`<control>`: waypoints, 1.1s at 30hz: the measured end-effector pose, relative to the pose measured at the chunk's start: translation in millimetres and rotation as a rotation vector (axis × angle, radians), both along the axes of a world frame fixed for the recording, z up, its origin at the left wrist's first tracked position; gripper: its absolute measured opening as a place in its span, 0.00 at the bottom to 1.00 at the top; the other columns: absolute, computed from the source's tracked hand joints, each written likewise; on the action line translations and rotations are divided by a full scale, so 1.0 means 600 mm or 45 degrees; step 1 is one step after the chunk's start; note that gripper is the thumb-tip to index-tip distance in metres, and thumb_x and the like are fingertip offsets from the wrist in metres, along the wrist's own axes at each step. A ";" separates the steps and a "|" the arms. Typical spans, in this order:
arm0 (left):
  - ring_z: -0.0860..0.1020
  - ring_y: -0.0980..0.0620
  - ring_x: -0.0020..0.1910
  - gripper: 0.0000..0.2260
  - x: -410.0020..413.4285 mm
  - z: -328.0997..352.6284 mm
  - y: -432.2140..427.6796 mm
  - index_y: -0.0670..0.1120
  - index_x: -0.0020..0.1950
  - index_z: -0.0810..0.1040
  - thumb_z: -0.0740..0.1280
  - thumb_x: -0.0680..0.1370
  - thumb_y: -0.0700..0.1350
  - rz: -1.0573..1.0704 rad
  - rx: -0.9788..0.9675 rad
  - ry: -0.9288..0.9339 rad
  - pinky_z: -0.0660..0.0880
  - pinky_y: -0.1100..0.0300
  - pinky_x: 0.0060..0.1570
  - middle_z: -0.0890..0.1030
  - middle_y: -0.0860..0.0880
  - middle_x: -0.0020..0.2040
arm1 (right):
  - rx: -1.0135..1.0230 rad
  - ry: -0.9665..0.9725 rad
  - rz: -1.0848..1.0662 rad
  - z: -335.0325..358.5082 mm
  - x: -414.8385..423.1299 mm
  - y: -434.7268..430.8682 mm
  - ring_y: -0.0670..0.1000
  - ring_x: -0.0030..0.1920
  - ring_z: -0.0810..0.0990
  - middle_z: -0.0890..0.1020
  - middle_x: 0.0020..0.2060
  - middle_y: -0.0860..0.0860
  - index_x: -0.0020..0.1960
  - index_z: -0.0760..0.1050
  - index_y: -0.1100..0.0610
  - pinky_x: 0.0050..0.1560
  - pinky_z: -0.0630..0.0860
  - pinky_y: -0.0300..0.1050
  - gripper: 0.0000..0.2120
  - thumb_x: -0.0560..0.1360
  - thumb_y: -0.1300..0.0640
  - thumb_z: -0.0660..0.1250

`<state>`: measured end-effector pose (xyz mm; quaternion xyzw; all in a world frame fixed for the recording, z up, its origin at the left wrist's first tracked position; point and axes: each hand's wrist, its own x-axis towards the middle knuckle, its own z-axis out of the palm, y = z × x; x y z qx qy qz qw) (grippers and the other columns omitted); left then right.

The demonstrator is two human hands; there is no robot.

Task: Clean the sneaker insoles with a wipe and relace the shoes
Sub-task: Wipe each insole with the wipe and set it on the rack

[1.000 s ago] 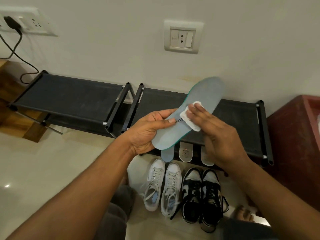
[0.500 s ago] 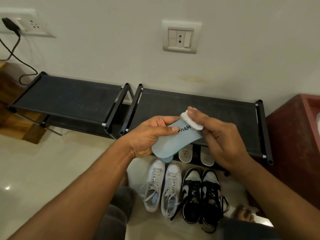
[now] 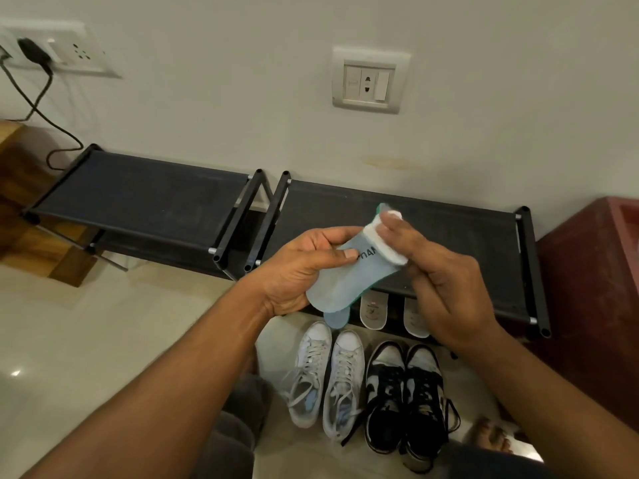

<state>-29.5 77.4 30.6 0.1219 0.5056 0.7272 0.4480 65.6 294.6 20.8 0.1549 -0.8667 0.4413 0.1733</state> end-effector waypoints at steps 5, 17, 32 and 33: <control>0.84 0.47 0.54 0.20 0.000 -0.004 0.003 0.42 0.74 0.78 0.66 0.82 0.38 0.051 0.038 -0.005 0.81 0.56 0.53 0.84 0.42 0.60 | 0.030 0.013 0.024 0.003 0.003 -0.003 0.55 0.78 0.70 0.74 0.75 0.56 0.73 0.73 0.65 0.77 0.69 0.61 0.26 0.78 0.77 0.60; 0.84 0.47 0.55 0.24 0.003 -0.005 -0.002 0.45 0.71 0.81 0.79 0.75 0.44 -0.104 0.155 -0.187 0.80 0.55 0.57 0.84 0.44 0.59 | 0.466 0.275 0.148 0.007 0.011 -0.009 0.57 0.79 0.67 0.71 0.77 0.59 0.76 0.69 0.66 0.75 0.70 0.60 0.25 0.79 0.73 0.64; 0.81 0.43 0.55 0.24 -0.001 0.000 -0.009 0.34 0.74 0.72 0.69 0.79 0.37 -0.089 -0.093 -0.016 0.79 0.52 0.55 0.80 0.38 0.60 | 0.697 0.296 0.054 -0.009 0.004 0.004 0.53 0.80 0.65 0.68 0.78 0.57 0.78 0.68 0.63 0.77 0.68 0.52 0.22 0.86 0.59 0.64; 0.82 0.44 0.53 0.23 0.000 0.002 -0.009 0.36 0.73 0.73 0.70 0.79 0.39 -0.106 -0.085 -0.033 0.79 0.53 0.53 0.81 0.39 0.59 | 0.701 0.288 0.041 -0.009 0.000 0.010 0.53 0.80 0.65 0.68 0.78 0.57 0.78 0.68 0.63 0.77 0.69 0.54 0.22 0.85 0.60 0.65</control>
